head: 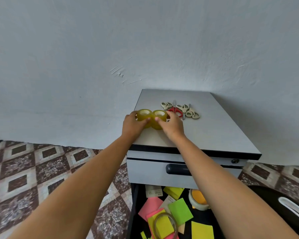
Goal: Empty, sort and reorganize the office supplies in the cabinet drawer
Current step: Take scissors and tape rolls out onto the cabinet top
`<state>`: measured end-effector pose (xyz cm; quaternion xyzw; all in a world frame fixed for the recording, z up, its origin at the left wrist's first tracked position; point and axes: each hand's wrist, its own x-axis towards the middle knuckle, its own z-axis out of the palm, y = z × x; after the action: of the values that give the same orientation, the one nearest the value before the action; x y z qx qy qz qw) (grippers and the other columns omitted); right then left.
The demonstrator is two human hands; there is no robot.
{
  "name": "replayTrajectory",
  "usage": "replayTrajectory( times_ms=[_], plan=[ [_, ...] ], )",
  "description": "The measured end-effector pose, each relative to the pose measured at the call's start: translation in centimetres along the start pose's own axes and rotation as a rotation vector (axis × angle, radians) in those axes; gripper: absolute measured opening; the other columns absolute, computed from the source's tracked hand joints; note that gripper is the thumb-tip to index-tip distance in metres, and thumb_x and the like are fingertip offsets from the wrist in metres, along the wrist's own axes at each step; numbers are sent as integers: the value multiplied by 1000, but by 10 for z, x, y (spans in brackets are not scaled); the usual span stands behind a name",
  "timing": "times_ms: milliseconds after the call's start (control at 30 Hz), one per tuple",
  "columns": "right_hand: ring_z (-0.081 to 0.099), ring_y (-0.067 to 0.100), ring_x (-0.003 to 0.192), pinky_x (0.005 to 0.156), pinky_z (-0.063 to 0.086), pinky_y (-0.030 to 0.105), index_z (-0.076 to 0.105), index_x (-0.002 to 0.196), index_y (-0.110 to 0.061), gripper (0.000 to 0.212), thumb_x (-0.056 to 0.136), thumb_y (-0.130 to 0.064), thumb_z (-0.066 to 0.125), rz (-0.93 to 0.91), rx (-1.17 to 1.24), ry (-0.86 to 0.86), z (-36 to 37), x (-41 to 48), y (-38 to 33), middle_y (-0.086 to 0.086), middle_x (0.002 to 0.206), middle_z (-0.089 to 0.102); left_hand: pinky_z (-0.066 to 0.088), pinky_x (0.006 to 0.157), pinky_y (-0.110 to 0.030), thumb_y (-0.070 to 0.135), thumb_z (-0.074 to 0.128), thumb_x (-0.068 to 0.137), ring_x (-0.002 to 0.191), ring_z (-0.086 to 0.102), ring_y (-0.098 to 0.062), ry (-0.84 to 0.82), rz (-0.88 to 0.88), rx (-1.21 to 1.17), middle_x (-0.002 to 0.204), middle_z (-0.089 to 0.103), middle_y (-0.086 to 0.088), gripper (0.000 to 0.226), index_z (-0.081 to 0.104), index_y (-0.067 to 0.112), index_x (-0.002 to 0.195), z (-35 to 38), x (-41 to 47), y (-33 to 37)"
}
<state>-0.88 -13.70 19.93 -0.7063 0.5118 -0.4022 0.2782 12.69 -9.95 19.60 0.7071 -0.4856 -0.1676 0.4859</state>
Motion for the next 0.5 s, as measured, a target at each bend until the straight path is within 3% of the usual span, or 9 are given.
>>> replayTrajectory(
  times_ms=[200, 367, 500],
  plan=[
    [55, 23, 111, 92, 47, 37, 54, 125, -15, 48, 86, -42, 63, 3, -13, 27, 5, 4, 4, 4, 122, 59, 42, 93, -33, 39, 66, 84, 115, 52, -26, 15, 15, 11, 129, 52, -11, 60, 45, 16, 136, 6, 4, -5],
    [55, 23, 110, 88, 44, 32, 55, 123, -13, 47, 86, -40, 64, 5, -6, 37, 6, 6, 4, 6, 120, 60, 43, 94, -35, 39, 66, 84, 115, 51, -27, 13, 11, 25, 129, 51, -12, 61, 44, 16, 136, 7, 6, -5],
    [54, 24, 113, 94, 47, 35, 50, 130, -13, 61, 79, -36, 73, -8, -26, 1, 7, 4, 8, 6, 124, 57, 42, 95, -35, 35, 71, 80, 117, 50, -28, -34, 26, 49, 130, 49, -13, 68, 41, 15, 137, 5, 5, -8]
  ],
)
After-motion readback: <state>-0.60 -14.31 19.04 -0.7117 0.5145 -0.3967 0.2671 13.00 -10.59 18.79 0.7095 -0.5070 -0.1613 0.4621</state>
